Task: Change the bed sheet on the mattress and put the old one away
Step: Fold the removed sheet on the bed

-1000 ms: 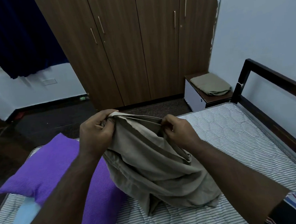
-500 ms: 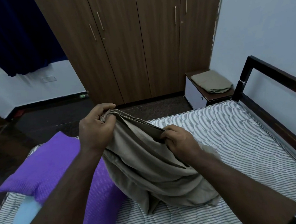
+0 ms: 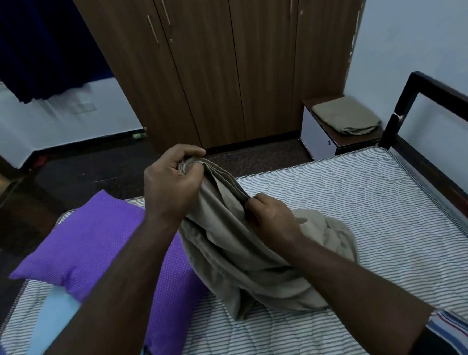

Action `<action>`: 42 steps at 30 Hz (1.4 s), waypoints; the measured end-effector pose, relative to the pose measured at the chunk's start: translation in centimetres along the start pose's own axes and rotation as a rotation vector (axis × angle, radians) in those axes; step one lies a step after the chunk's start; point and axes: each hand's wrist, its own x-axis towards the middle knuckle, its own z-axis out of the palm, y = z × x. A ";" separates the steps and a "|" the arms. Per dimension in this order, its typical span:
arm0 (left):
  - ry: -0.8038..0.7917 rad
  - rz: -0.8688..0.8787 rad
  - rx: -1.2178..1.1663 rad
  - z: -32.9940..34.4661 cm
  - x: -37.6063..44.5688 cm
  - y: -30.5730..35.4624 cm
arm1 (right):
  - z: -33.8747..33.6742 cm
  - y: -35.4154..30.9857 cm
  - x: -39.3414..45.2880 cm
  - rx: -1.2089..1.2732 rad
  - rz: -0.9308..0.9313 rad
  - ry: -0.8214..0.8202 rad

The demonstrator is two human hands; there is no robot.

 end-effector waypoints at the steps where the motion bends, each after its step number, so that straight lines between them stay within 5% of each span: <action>1: -0.002 0.011 -0.003 0.1 0.0 0.2 | 0.2 -0.3 0.0 -0.024 0.000 0.003; 9: 0.021 -0.040 0.032 -0.4 0.1 -0.3 | -0.6 0.9 -0.5 0.256 0.152 0.081; 18: -0.005 -0.039 0.028 0.0 0.1 0.3 | -0.2 1.0 -1.3 0.126 -0.107 -0.112; 26: -0.012 -0.022 0.027 -0.3 -0.1 1.1 | 0.9 -0.1 -1.5 0.043 -0.043 -0.241; 42: 0.028 -0.032 0.020 -1.2 -0.4 1.4 | 0.1 -0.5 -1.5 0.126 0.077 -0.017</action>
